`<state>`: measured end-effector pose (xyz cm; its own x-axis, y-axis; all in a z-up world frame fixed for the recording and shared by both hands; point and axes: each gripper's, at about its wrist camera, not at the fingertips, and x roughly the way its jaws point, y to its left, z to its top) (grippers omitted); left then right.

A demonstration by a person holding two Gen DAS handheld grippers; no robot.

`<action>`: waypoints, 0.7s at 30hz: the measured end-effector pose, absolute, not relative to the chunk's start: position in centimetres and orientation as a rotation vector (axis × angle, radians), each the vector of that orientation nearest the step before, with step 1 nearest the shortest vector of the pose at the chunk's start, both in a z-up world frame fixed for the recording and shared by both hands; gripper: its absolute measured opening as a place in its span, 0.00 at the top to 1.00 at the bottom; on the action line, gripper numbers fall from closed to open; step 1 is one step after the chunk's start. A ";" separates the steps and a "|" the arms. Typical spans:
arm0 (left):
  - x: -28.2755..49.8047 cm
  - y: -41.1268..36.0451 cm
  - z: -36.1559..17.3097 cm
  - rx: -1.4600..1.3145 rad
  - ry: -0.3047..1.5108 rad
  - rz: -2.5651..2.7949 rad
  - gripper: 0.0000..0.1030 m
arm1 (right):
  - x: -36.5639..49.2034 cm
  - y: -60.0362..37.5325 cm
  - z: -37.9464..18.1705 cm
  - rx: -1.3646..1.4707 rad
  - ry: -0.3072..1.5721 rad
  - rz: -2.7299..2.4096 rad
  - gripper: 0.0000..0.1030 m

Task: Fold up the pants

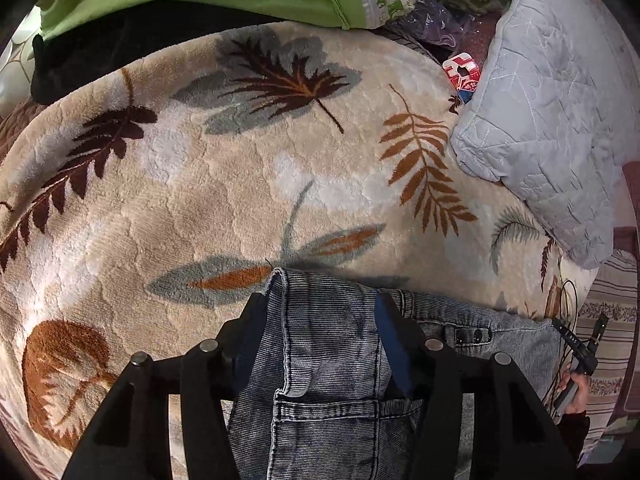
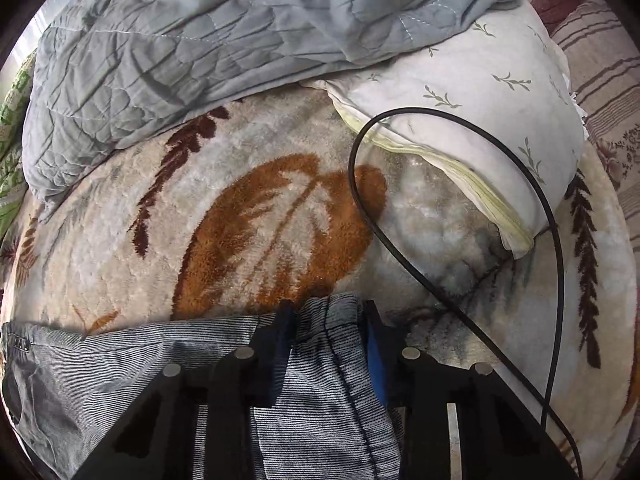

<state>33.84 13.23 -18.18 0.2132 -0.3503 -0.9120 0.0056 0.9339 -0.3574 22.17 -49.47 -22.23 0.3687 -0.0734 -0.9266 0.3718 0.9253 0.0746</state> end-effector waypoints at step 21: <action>28.9 16.0 -9.6 -0.519 1.023 -0.400 0.96 | 15.1 -49.9 -14.4 0.431 0.928 -0.253 0.81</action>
